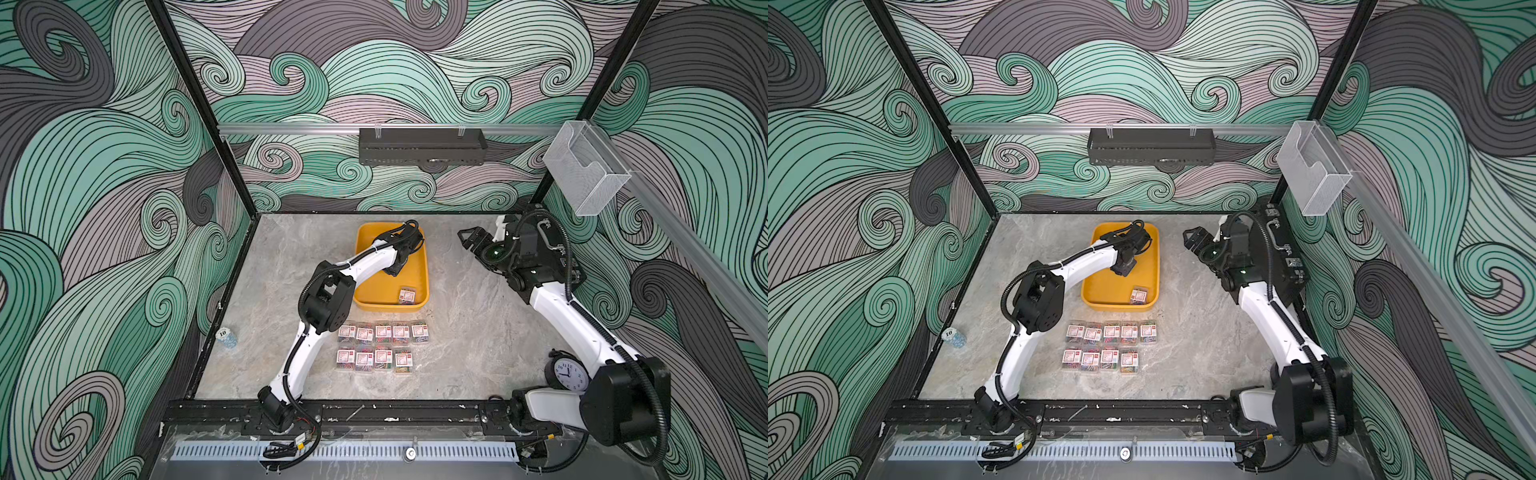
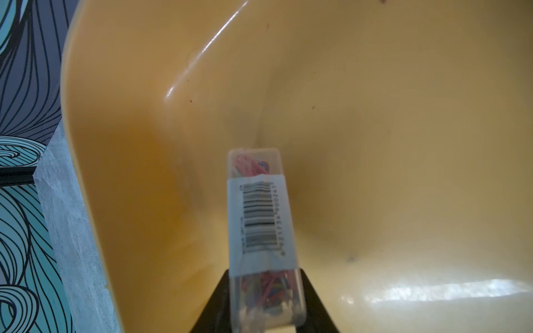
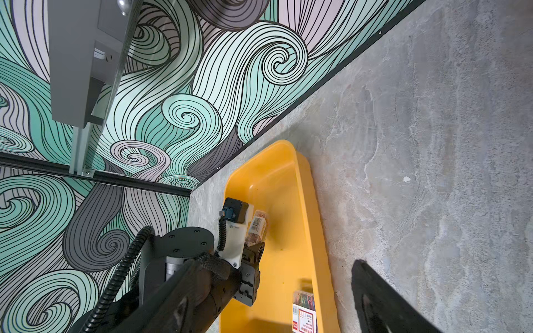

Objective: Take the paper clips out of the storage box
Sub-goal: Place the boxed paper clips in the storage box, then pick up the boxed paper clips from the storage box.

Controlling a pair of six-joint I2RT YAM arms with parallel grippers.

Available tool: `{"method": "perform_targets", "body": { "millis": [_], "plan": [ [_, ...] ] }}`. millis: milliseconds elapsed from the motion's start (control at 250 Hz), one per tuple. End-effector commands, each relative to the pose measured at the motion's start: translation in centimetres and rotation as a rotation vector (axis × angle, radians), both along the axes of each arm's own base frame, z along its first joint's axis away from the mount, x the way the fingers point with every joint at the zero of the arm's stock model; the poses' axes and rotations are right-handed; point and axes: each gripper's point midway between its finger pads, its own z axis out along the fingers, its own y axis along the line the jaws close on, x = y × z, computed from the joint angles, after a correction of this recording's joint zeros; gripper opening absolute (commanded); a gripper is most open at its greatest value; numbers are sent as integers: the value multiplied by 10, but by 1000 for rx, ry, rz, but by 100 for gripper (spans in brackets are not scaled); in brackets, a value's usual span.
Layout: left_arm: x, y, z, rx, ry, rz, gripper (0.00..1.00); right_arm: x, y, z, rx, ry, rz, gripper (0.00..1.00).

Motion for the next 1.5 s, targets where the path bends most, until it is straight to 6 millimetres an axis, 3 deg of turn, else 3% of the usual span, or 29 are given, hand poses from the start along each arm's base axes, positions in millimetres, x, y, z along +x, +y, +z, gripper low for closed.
{"method": "perform_targets", "body": {
  "millis": [0, 372, 579, 727, 851, 1123, 1494],
  "plan": [
    [-6, -12, 5, -38, 31, -26, 38, -4, -1, 1, 4, -3, 6, 83],
    [-12, -37, 23, -205, 41, -56, 42, -6, -2, 3, -5, -9, 8, 83],
    [-11, -33, 58, -342, -5, 7, 43, -8, -3, -10, -73, 16, 14, 83],
    [-9, -7, 97, -483, -62, 108, 44, -8, 11, -21, -157, 43, 53, 83],
    [-12, 26, 109, -562, -71, 205, 45, -4, 34, -28, -251, 62, 109, 83],
    [-41, 92, 116, -655, -86, 360, 46, 13, 95, -51, -420, 110, 213, 84],
    [-85, 143, 115, -649, -114, 478, 49, 40, 158, -123, -535, 253, 291, 85]
  ]
}}
